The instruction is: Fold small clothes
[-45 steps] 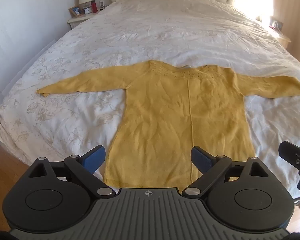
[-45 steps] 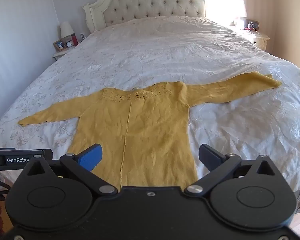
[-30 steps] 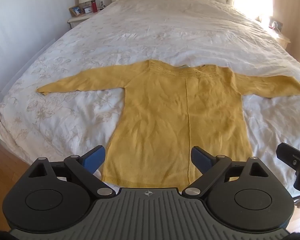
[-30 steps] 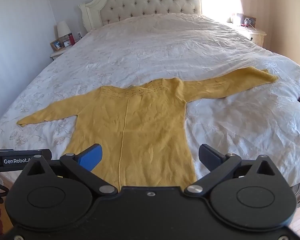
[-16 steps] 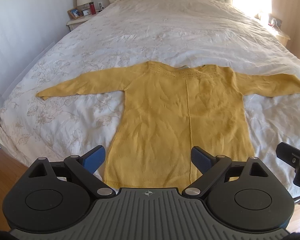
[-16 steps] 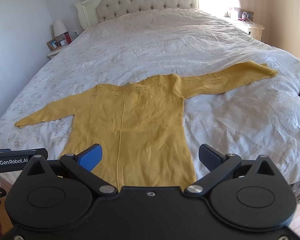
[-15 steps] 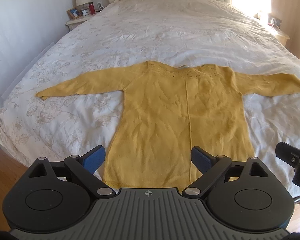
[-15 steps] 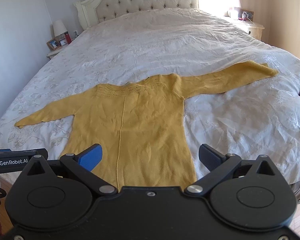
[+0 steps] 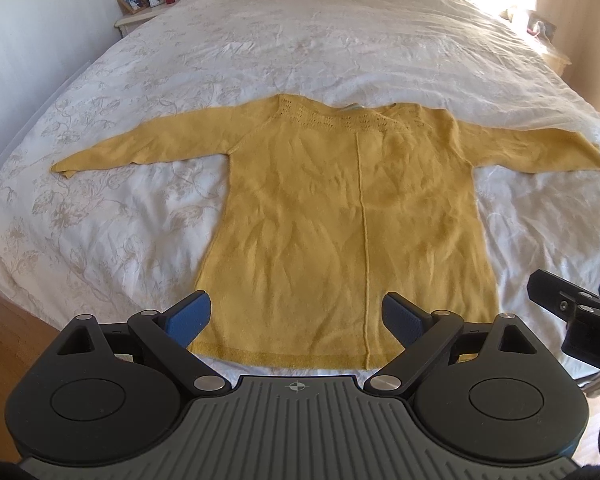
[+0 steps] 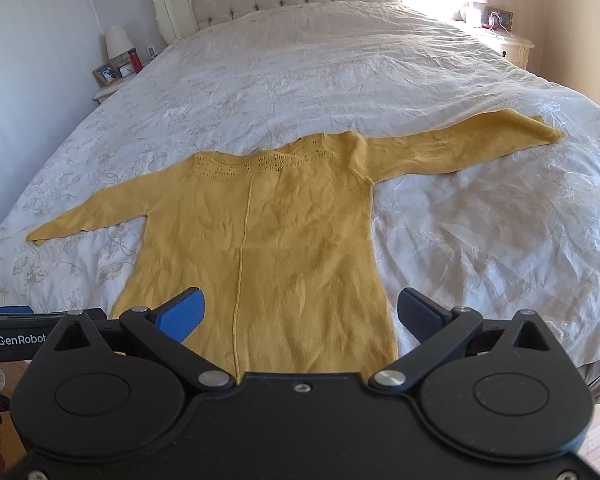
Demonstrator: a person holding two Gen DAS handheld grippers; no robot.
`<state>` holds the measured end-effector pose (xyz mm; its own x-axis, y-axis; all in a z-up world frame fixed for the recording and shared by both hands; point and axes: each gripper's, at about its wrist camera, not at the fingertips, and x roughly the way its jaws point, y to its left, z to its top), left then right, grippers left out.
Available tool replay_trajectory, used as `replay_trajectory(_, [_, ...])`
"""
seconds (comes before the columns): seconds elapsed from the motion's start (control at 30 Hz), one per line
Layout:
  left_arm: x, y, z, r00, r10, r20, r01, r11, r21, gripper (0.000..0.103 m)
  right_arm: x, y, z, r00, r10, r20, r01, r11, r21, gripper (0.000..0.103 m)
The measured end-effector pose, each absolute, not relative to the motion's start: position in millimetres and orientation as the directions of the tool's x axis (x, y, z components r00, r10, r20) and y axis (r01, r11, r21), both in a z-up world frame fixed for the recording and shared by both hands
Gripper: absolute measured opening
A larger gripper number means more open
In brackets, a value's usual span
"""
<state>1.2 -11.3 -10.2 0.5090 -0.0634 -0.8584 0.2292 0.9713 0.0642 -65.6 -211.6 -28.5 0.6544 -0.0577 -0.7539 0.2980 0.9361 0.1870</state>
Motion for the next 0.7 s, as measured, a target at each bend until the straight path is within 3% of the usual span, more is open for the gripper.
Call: replay_trajectory(0.7, [6.9,-13.1,-16.3,0.490,-0.050,-0.870,0.224,0.972,0.070,0.094,-57.4,-215.3,-34.8,0.627,-0.058,-0.777,0.308,0.934,0.180,0.102])
